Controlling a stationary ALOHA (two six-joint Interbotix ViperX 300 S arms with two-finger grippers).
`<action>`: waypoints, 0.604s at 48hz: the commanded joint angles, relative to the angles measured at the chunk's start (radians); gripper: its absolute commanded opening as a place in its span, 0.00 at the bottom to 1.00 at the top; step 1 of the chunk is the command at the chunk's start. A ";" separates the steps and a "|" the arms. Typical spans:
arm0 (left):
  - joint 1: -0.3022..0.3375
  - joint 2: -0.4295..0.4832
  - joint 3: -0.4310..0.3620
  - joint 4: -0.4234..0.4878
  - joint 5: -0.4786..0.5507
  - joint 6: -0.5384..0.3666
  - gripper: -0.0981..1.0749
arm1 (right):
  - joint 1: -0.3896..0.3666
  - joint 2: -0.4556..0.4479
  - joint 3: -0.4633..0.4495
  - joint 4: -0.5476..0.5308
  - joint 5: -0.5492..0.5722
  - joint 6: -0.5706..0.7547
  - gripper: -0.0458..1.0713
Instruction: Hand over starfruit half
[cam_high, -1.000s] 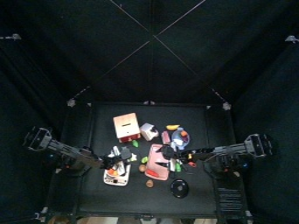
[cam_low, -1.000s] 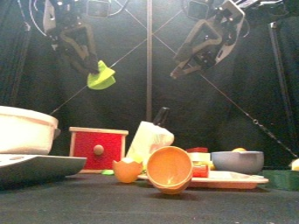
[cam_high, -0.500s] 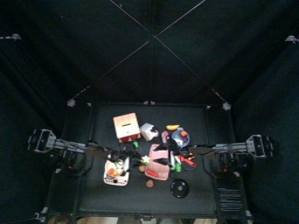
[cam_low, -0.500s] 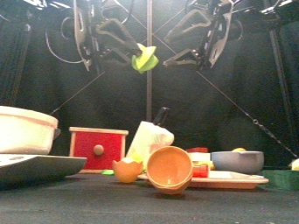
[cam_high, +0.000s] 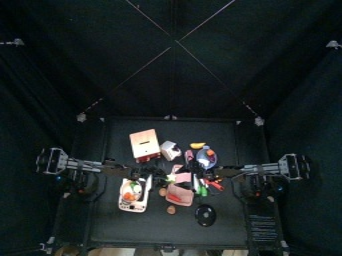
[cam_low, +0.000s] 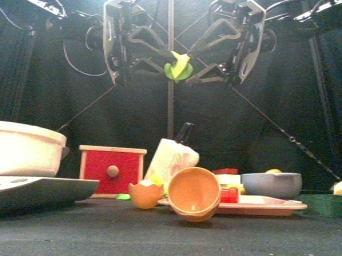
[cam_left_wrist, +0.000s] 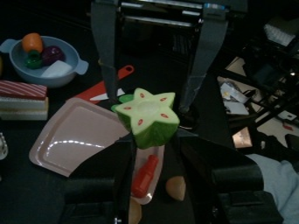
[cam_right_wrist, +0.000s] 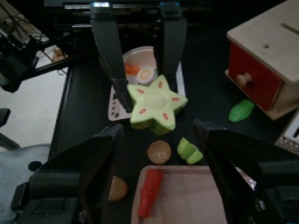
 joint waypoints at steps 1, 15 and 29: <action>0.005 -0.002 -0.034 -0.002 -0.011 0.006 0.70 | -0.006 -0.008 -0.020 0.005 -0.008 0.002 0.90; 0.009 0.035 -0.064 0.002 -0.011 0.009 0.70 | -0.009 0.009 -0.032 0.002 -0.003 -0.002 0.89; 0.018 0.055 -0.075 0.011 -0.008 0.011 0.70 | -0.006 0.015 -0.029 0.000 -0.002 0.002 0.89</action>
